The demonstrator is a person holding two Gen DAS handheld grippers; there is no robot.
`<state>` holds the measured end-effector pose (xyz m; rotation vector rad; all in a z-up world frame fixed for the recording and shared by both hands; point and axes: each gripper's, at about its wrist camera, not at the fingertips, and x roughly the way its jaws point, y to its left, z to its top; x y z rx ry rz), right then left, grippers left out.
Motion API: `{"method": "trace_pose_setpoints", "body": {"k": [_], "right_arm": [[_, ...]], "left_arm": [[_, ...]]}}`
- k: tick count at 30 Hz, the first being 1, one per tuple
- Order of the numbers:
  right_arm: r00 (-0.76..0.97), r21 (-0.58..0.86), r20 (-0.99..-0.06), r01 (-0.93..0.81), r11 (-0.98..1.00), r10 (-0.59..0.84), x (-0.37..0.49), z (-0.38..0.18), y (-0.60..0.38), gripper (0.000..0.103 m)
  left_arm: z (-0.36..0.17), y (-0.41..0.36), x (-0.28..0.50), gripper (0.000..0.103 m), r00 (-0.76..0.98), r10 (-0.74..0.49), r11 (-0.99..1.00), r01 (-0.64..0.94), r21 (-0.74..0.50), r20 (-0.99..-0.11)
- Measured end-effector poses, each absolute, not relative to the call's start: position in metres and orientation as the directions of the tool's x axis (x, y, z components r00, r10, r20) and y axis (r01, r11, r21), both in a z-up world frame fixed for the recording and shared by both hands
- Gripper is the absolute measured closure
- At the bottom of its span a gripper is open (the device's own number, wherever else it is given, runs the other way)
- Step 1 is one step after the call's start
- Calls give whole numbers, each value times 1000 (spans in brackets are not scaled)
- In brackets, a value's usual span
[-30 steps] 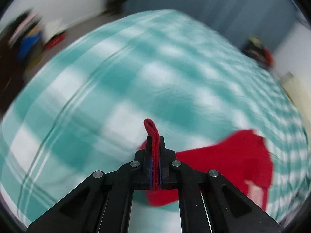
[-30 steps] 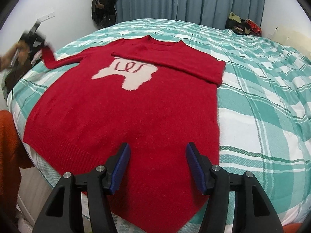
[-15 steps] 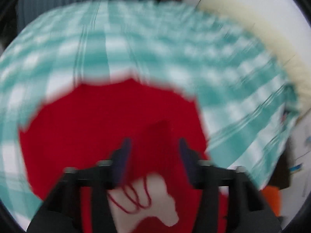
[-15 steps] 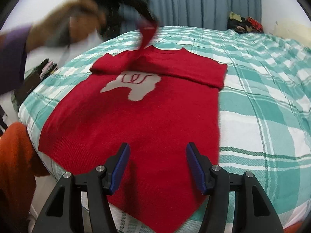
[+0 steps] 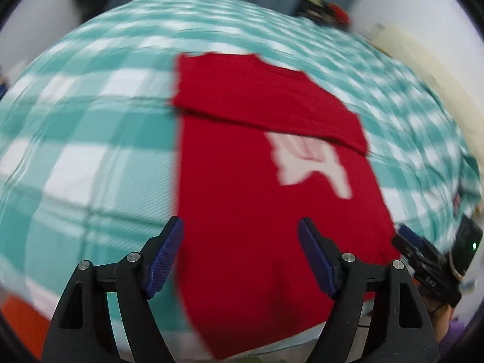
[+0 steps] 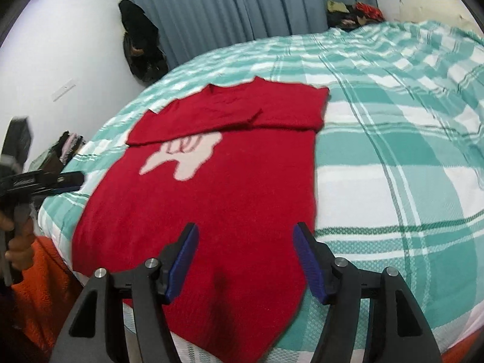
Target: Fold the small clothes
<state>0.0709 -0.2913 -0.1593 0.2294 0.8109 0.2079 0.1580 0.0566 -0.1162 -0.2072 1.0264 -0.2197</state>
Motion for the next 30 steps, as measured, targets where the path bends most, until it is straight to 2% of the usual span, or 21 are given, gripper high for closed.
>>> {"method": "trace_pose_setpoints", "body": {"k": [4,11,23,26,30], "right_arm": [[682,270,-689,-75,960,247,71,-159,-294,39],[688,235,-697,-48,971,203,62,-159,-292,39],[722,196,-671,-44,980,166,49,-149,-295,39],[730,190,-664,-45,981,162,44,-146,-297,39],[700,187,-695,-44,981,164,45,-154,-295,38]], "left_arm": [[-129,79,141,24,556,-235,957,-14,-291,-798],[-157,107,106,24,569,-115,968,-122,-221,-814],[-140,106,90,22,625,-65,982,-98,-161,-778],[-139,106,81,14,644,-53,985,-93,-146,-763],[-144,111,87,14,623,-42,980,-125,-152,-781]]}}
